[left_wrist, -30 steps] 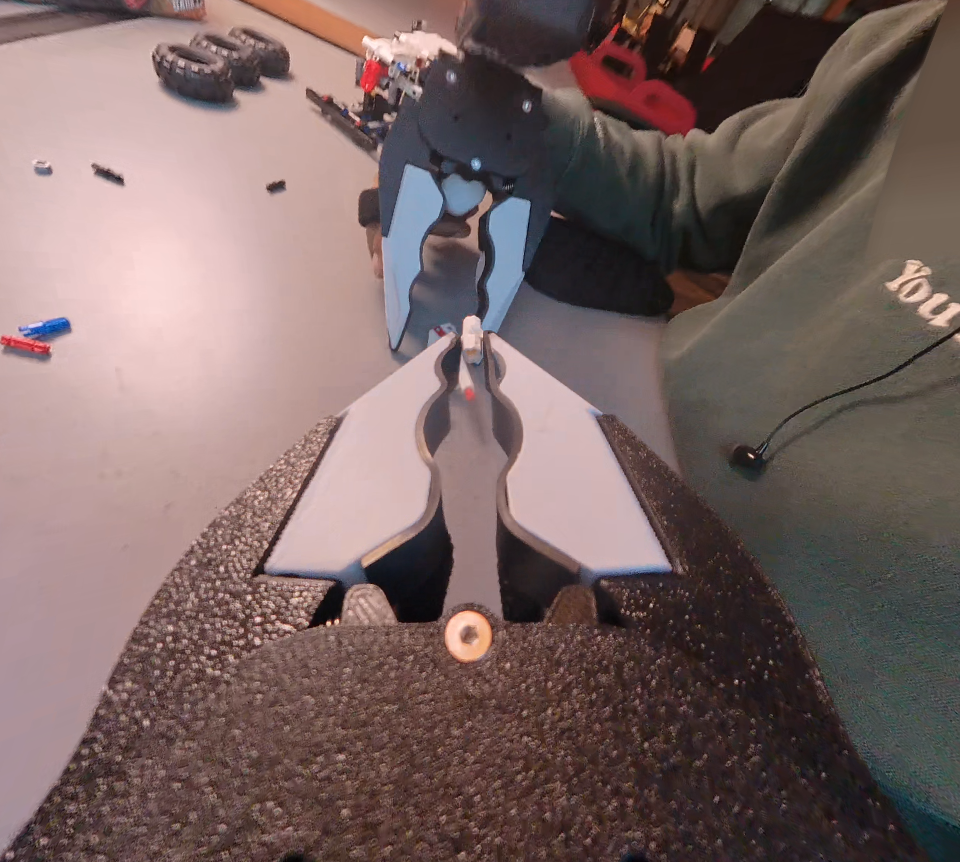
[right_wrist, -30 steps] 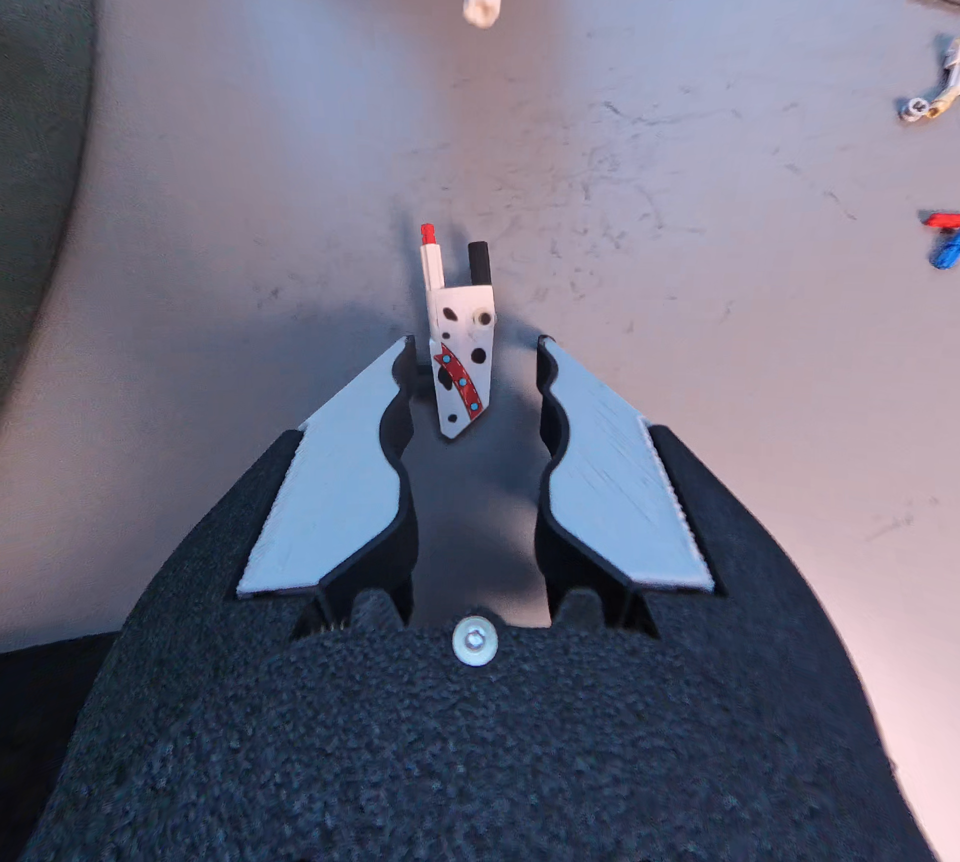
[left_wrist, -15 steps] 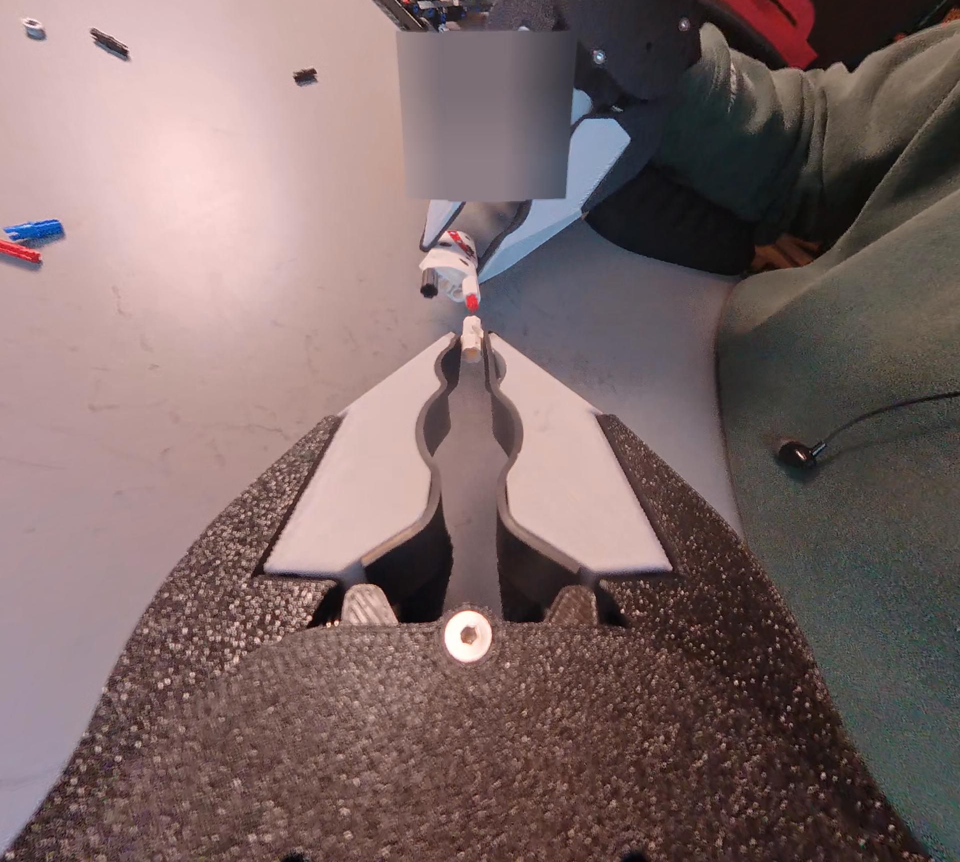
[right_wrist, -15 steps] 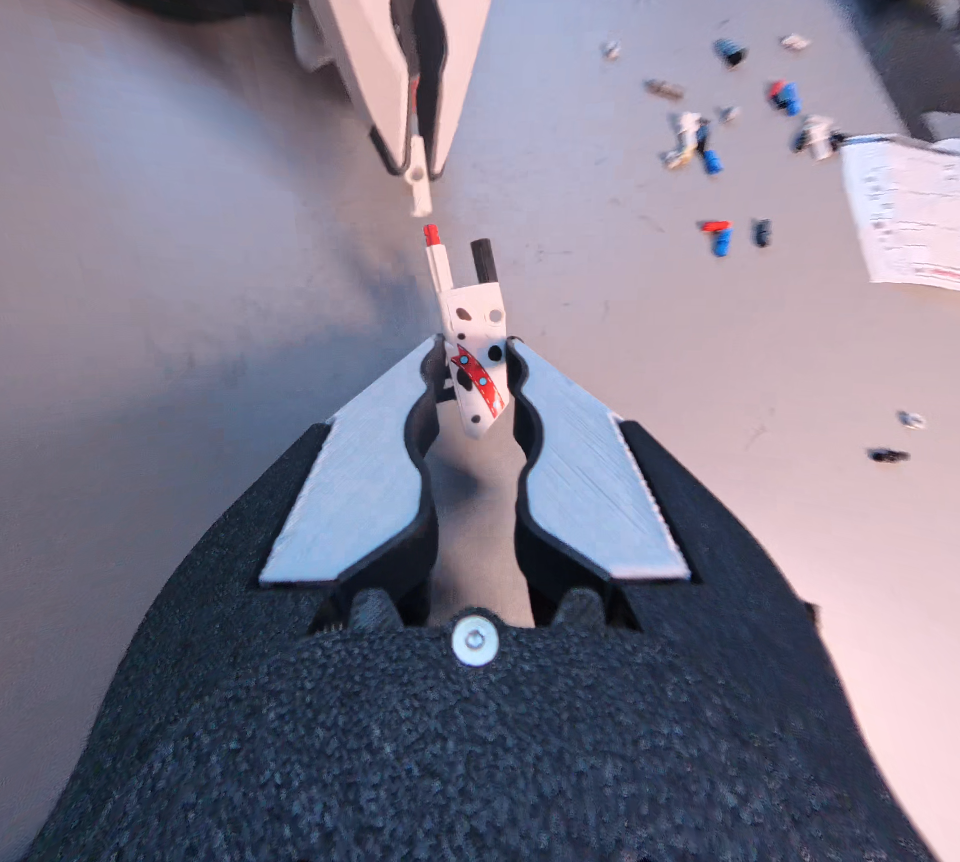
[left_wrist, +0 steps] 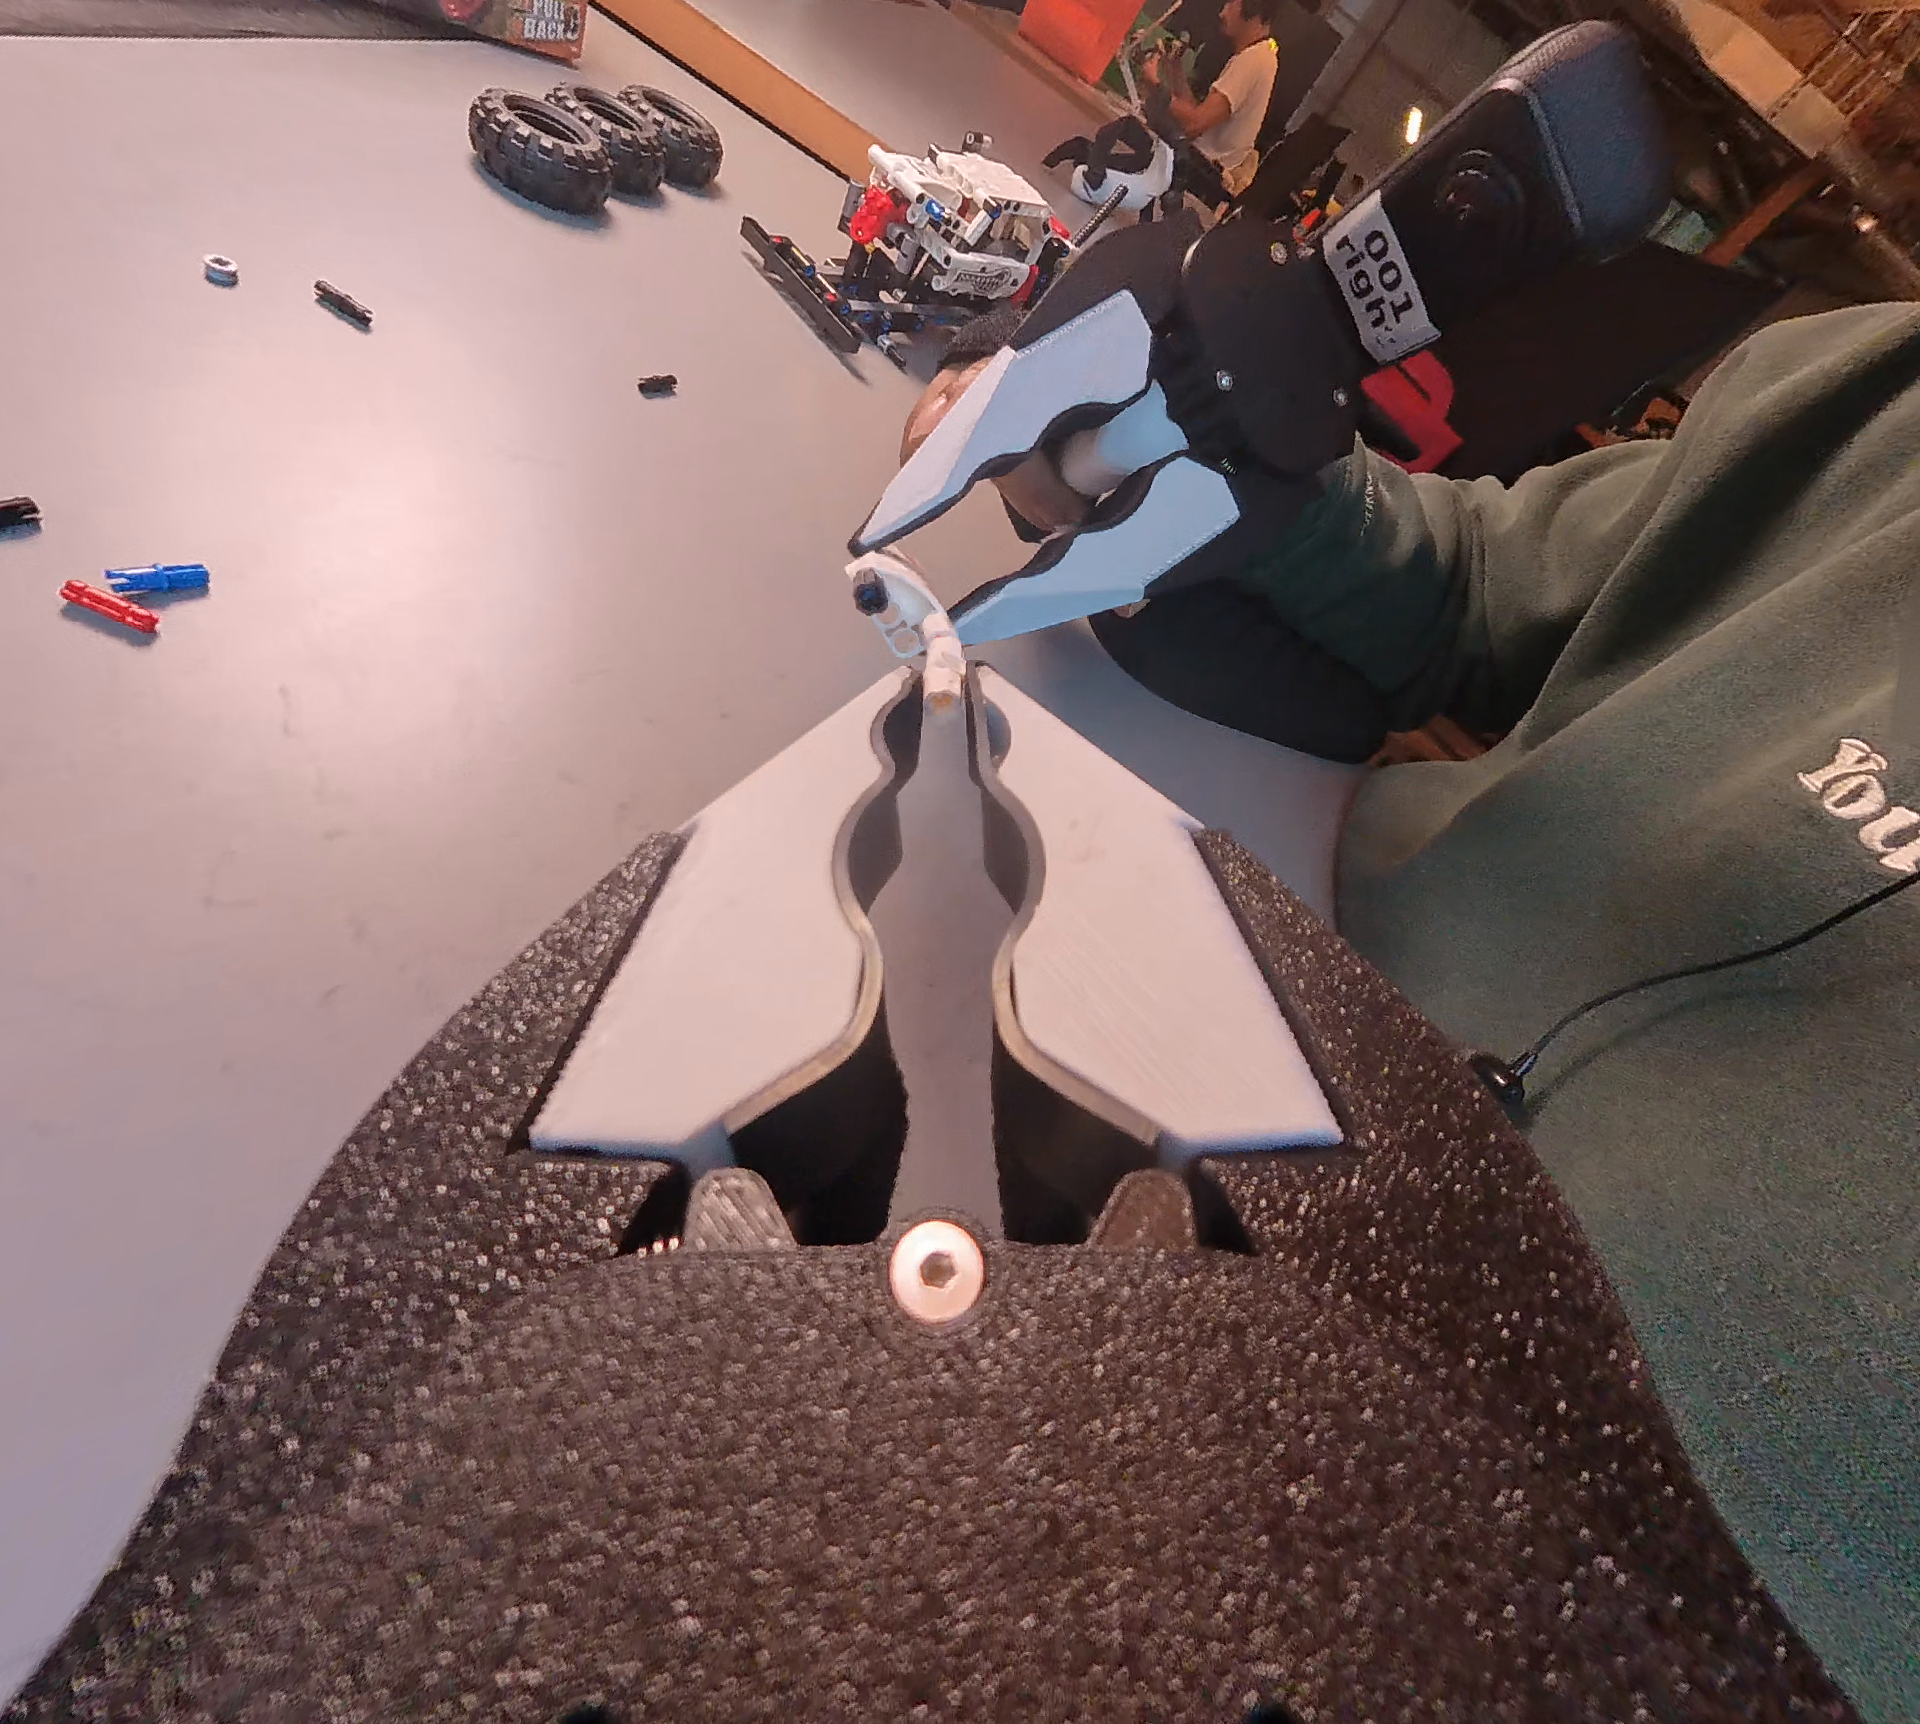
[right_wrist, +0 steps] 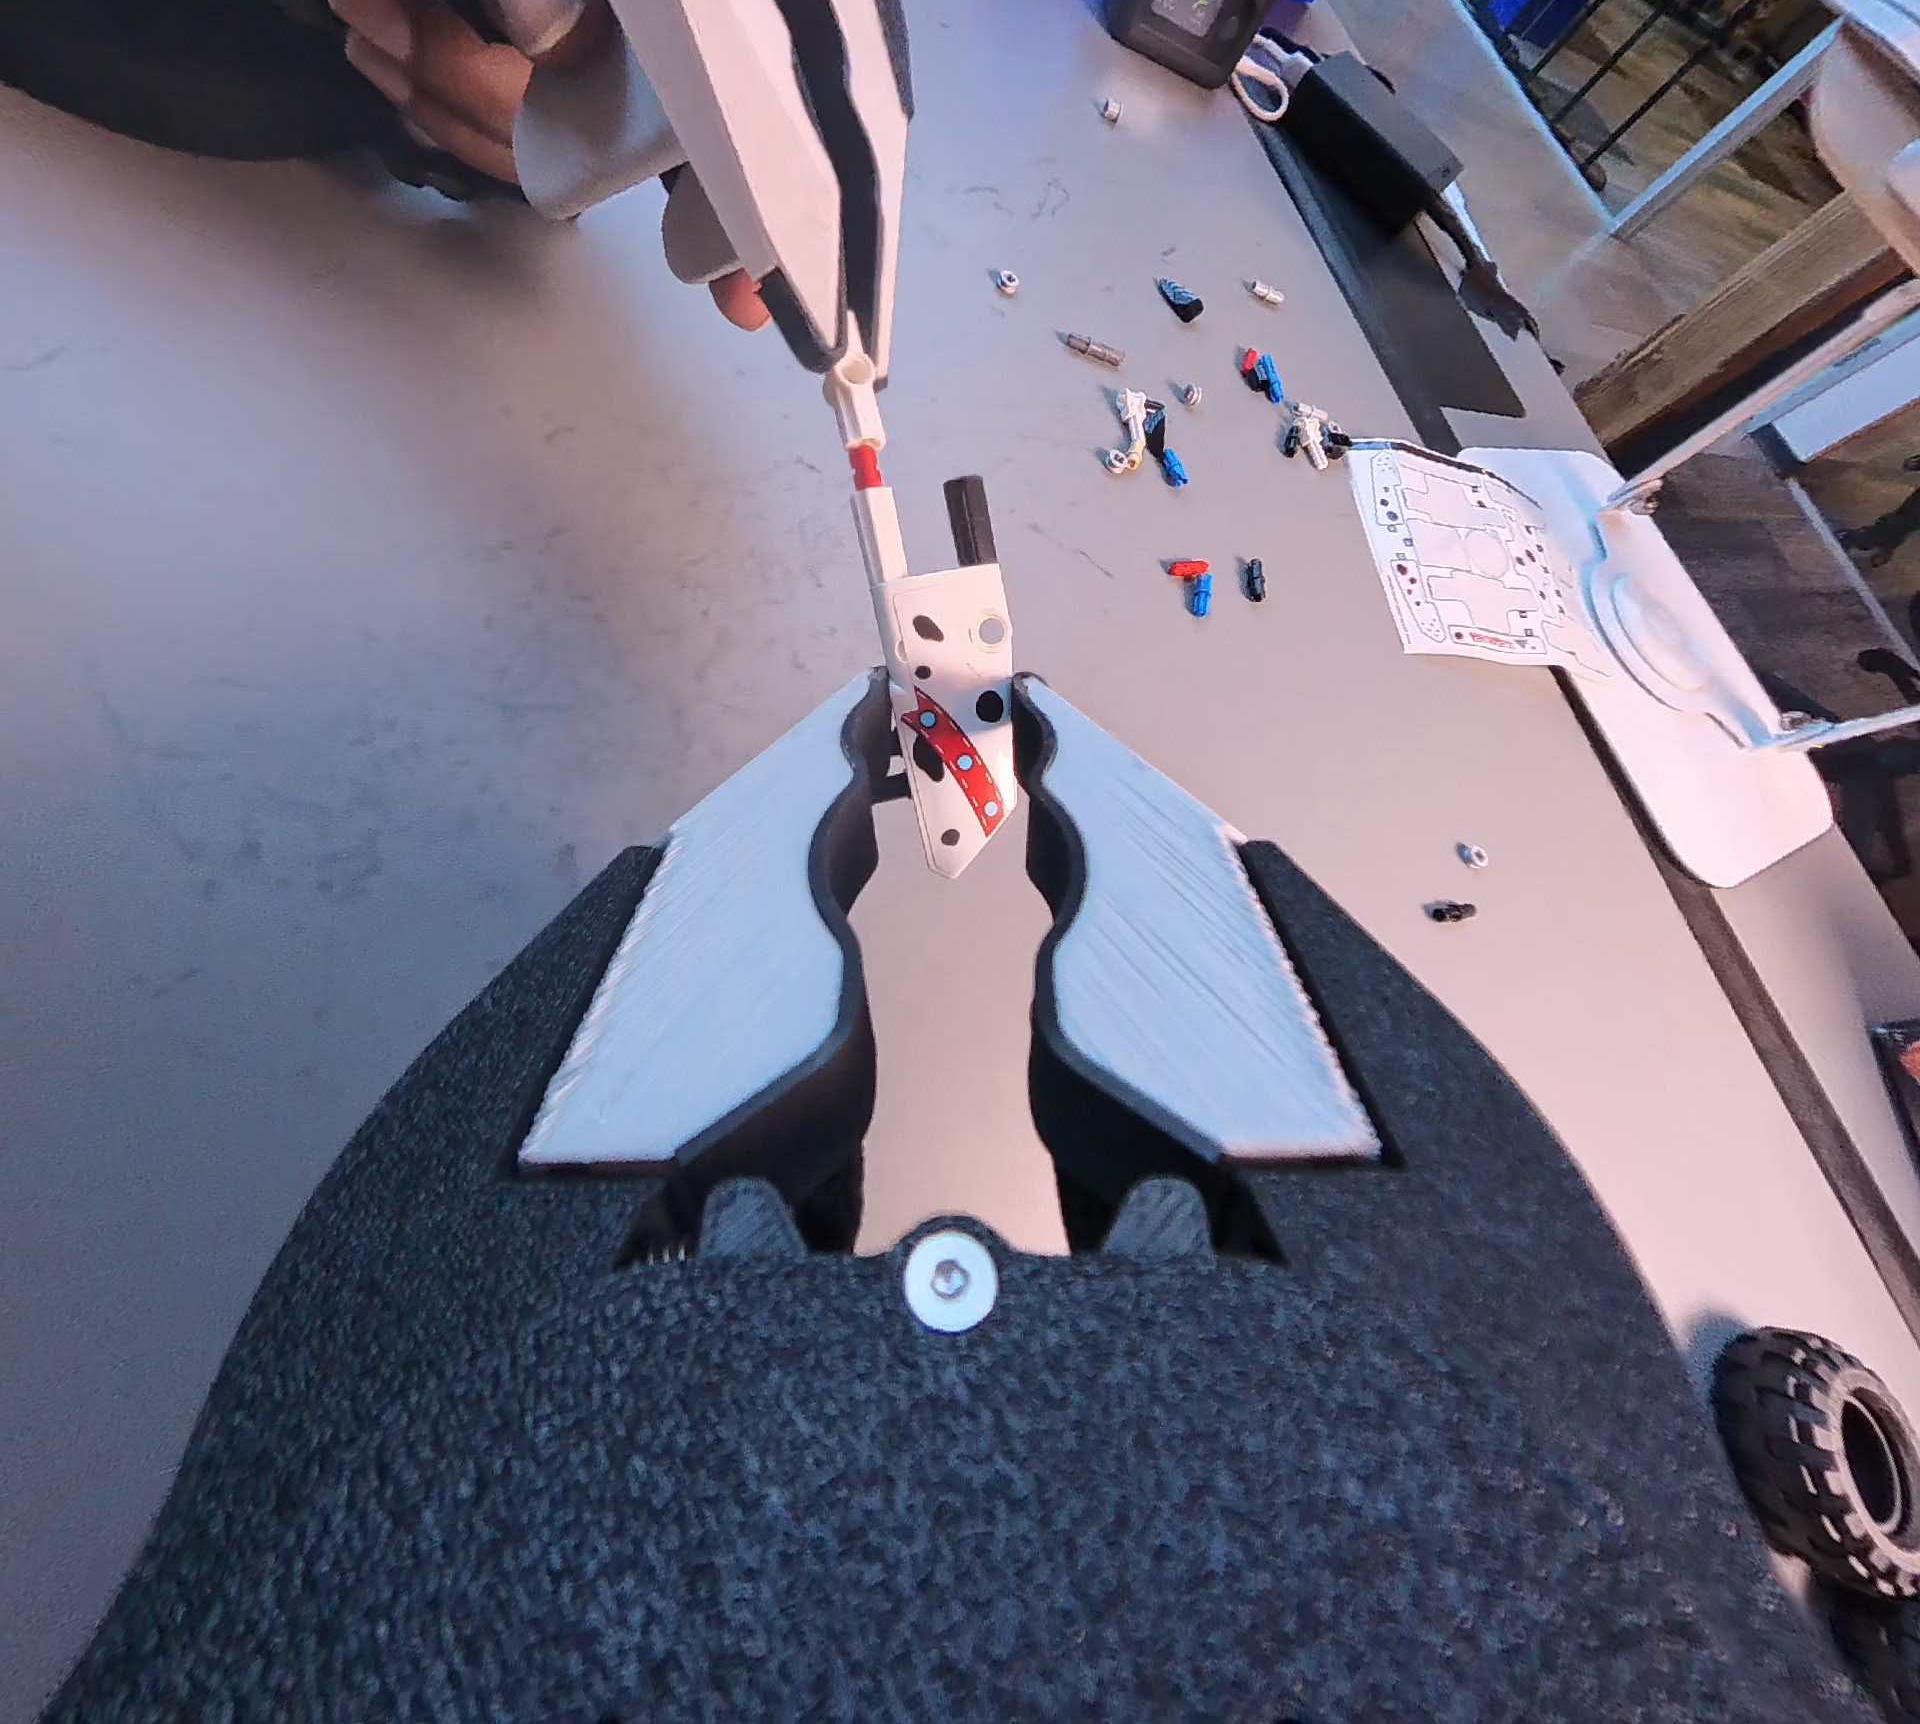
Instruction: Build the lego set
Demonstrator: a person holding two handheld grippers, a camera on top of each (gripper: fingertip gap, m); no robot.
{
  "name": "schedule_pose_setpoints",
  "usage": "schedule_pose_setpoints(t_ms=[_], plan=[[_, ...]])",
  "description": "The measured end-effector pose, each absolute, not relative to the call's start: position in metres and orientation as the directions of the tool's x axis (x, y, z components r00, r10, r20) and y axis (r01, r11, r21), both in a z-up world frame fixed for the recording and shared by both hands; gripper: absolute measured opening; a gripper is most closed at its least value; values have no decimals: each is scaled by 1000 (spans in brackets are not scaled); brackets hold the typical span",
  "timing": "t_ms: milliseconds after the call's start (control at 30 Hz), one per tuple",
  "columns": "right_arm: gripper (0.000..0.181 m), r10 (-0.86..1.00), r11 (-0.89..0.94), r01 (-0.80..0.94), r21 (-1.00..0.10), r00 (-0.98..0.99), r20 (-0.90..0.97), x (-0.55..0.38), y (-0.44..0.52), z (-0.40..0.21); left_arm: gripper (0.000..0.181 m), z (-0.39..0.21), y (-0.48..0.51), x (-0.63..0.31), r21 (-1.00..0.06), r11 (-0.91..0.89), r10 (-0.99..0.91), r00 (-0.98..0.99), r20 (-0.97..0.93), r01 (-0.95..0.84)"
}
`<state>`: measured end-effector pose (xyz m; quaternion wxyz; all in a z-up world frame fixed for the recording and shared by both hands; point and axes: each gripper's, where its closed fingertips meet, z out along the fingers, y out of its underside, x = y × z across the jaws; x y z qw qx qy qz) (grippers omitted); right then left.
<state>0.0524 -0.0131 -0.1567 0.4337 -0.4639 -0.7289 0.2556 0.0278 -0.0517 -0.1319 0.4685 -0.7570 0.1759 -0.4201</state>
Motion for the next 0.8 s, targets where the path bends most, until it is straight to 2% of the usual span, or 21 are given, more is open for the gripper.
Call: schedule_pose_setpoints(t_ms=[400,600,700,800], plan=[[22,895,444,544,-712,-233,380,58,-11,-180,7,-158,-50,34,-839,-543,-630,669,395,-17],[21,918,396,599,-696,-260,299,63,-14,-195,7,-174,-49,37,-802,-594,-603,693,395,-60],[21,929,369,600,-710,-259,263,64,-14,-198,7,-176,-48,38,-786,-617,-589,686,429,-38],[21,955,287,558,-778,-232,186,61,-14,-187,7,-163,-46,35,-784,-618,-572,647,504,65]])
